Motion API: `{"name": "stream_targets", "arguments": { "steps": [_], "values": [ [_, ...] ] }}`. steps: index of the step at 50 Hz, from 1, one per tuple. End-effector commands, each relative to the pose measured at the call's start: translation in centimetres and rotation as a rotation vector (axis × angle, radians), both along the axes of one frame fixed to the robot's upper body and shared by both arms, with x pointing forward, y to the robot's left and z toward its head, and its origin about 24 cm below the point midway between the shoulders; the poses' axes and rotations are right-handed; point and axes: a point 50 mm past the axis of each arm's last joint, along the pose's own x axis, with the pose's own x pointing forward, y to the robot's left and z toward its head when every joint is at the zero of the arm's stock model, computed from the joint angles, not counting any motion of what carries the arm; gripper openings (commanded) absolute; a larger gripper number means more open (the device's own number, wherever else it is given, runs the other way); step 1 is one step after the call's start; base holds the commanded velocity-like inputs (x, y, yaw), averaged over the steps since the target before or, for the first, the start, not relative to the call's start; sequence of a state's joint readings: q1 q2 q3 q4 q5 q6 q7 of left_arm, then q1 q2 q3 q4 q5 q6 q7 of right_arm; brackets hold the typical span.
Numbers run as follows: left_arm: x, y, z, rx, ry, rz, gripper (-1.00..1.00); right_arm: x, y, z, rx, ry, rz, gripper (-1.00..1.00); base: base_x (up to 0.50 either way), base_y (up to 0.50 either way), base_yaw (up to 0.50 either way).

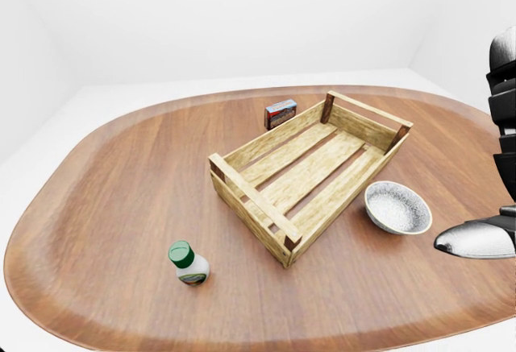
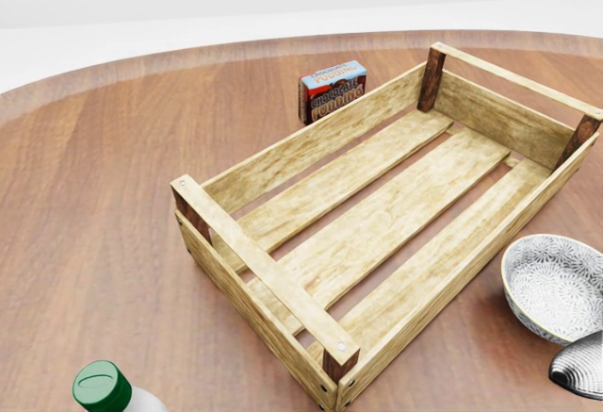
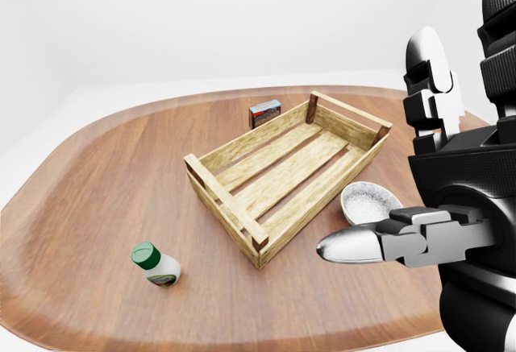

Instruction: Pick up the salad dressing and put it in the tray.

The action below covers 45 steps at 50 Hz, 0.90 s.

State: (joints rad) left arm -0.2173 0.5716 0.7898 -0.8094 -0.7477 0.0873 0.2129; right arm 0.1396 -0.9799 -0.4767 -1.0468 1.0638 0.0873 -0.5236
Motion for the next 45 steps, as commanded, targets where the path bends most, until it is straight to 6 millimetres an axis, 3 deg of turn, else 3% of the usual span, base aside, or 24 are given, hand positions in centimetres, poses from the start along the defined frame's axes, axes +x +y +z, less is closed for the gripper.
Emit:
{"name": "stream_targets", "arguments": {
  "steps": [1, 16, 18, 24, 27, 33, 36, 45],
  "values": [
    [0.1, 0.0, -0.1, 0.003, 0.005, 0.005, 1.0, 0.0, 0.0, 0.0, 0.008, 0.0, 0.005, 1.0, 0.5, -0.05, 0.0],
    [0.0, 0.2, -0.1, 0.003, 0.006, 0.009, 1.0, 0.1, -0.1, -0.7, 0.028, -0.008, -0.025, 1.0, 0.49, -0.05, 0.0],
    [0.1, 0.1, -0.1, 0.003, 0.006, 0.008, 1.0, 0.0, -0.6, -1.3, 0.098, -0.005, -0.041, 1.0, 0.0, 0.0, 0.0],
    [0.1, 0.2, -0.2, 0.006, 0.011, 0.011, 1.0, -0.1, -0.2, -1.4, -0.017, -0.082, -0.075, 1.0, 0.04, 0.11, 0.0],
    [0.1, 0.2, -0.2, 0.008, 0.011, 0.012, 1.0, 0.1, 0.2, -1.9, 0.017, -0.089, -0.054, 1.0, 0.22, 0.48, 0.0],
    [0.0, 0.2, -0.1, 0.005, 0.004, 0.009, 1.0, 0.0, 0.0, -1.6, 0.024, -0.112, -0.054, 1.0, 0.24, 0.48, 0.0],
    [-0.1, 0.2, 0.0, 0.004, 0.002, 0.008, 1.0, -0.2, -0.7, -1.2, 0.101, -0.084, -0.035, 1.0, 0.0, 0.0, 0.0],
    [0.0, 0.2, -0.1, 0.005, 0.007, 0.011, 1.0, -0.6, -1.0, -1.4, 0.091, -0.178, -0.057, 1.0, 0.0, 0.0, 0.0]
  ]
}}
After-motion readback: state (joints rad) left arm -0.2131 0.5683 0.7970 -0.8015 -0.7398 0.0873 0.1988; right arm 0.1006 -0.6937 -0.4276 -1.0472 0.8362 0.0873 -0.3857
